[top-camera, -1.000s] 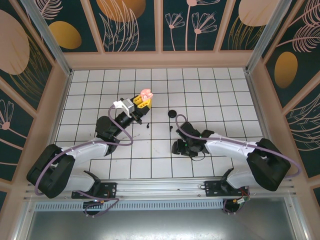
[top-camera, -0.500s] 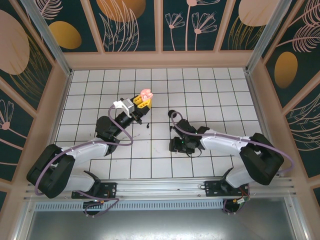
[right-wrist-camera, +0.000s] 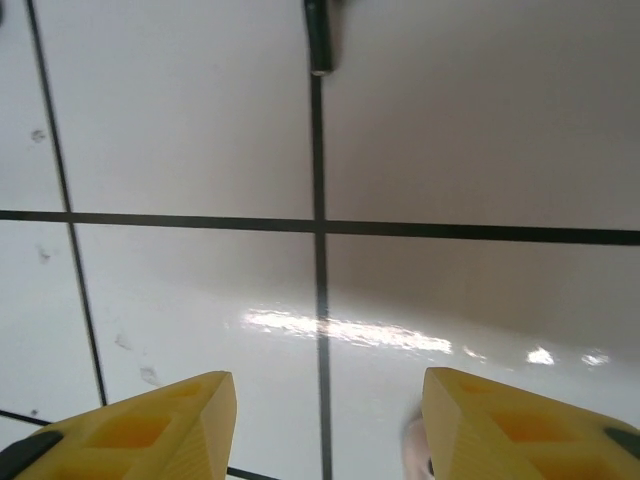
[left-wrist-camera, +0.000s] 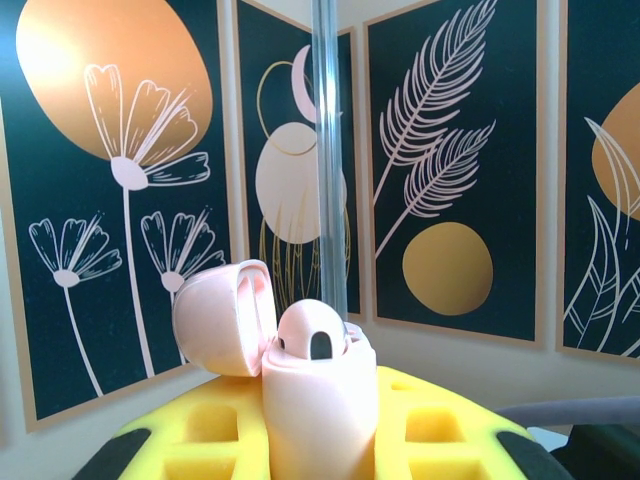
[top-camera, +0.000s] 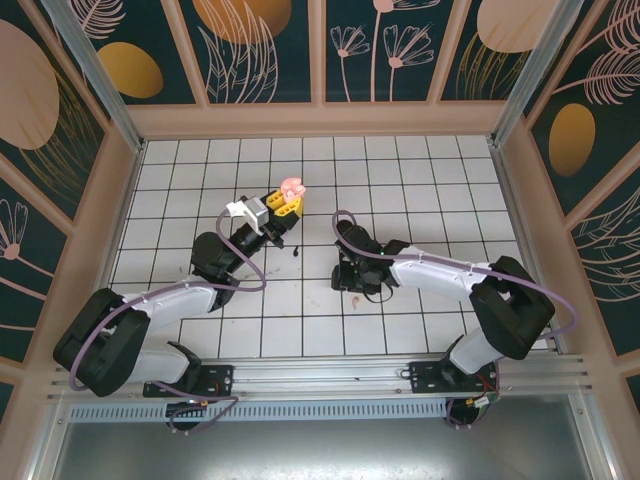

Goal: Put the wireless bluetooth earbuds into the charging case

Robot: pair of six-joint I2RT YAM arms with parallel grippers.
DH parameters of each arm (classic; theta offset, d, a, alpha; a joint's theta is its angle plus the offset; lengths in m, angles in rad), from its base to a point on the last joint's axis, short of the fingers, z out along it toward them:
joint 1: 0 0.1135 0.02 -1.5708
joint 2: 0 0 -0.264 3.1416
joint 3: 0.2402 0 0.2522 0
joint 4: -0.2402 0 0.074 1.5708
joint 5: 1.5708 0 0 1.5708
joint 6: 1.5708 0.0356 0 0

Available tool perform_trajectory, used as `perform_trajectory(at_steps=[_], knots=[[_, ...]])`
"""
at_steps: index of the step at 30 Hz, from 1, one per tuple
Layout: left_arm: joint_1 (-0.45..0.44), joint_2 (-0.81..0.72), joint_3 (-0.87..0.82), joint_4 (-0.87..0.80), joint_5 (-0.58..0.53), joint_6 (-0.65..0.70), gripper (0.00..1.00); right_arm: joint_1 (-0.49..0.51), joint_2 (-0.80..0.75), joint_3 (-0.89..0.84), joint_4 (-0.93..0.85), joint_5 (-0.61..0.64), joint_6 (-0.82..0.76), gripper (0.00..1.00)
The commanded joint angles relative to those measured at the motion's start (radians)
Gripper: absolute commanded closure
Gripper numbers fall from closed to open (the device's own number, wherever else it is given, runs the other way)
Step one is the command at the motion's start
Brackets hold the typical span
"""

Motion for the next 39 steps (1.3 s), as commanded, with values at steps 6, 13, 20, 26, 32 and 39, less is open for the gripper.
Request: perform_trajectory(at_steps=[6, 13, 20, 26, 32, 39], knots=[[-0.007, -0.004, -0.007, 0.049, -0.012, -0.001, 1.00, 0.057, 0.029, 0.032, -0.152, 0.108, 0.060, 0.49], [-0.006, -0.011, -0.007, 0.042, -0.009, 0.005, 1.00, 0.064, 0.059, 0.015, -0.128, 0.109, 0.076, 0.53], [-0.007, -0.012, -0.008, 0.039, -0.009, 0.008, 1.00, 0.065, 0.088, 0.018, -0.108, 0.096, 0.073, 0.65], [-0.007, -0.012, -0.010, 0.040, -0.010, 0.008, 1.00, 0.071, 0.093, 0.010, -0.101, 0.089, 0.072, 0.70], [-0.006, -0.012, -0.011, 0.040, -0.010, 0.008, 1.00, 0.074, 0.113, 0.010, -0.096, 0.089, 0.065, 0.73], [-0.006, -0.011, -0.009, 0.034, -0.008, 0.006, 1.00, 0.078, 0.117, 0.002, -0.084, 0.089, 0.064, 0.82]])
